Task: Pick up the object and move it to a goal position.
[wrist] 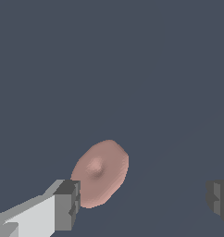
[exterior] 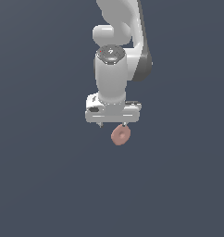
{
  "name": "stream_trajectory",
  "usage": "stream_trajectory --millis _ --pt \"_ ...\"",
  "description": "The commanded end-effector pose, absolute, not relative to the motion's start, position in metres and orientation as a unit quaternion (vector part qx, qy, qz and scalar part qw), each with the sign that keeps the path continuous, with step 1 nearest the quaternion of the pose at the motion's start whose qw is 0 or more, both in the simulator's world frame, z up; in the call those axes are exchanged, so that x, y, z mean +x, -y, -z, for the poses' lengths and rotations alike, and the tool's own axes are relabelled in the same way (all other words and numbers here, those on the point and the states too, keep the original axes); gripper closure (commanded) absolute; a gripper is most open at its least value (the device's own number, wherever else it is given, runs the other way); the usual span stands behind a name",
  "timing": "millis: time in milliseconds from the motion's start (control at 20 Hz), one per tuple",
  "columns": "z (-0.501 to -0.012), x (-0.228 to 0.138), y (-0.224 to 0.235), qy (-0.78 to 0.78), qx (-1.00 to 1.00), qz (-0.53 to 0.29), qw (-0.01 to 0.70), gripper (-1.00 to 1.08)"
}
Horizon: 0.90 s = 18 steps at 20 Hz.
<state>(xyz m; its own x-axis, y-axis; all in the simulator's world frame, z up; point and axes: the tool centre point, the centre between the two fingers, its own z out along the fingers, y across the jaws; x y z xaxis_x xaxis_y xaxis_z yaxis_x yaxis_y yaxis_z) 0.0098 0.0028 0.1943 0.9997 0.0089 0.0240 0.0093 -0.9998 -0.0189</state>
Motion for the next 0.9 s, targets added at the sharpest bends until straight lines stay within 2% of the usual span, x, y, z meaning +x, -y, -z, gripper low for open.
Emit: stream_trajectory --millis 0,850 --pt "-0.194 0.010 -0.003 0.005 -1.000 0.012 0.010 -0.92" --pt "-0.192 0.011 -0.014 0.026 -0.999 0.016 0.014 -0.92"
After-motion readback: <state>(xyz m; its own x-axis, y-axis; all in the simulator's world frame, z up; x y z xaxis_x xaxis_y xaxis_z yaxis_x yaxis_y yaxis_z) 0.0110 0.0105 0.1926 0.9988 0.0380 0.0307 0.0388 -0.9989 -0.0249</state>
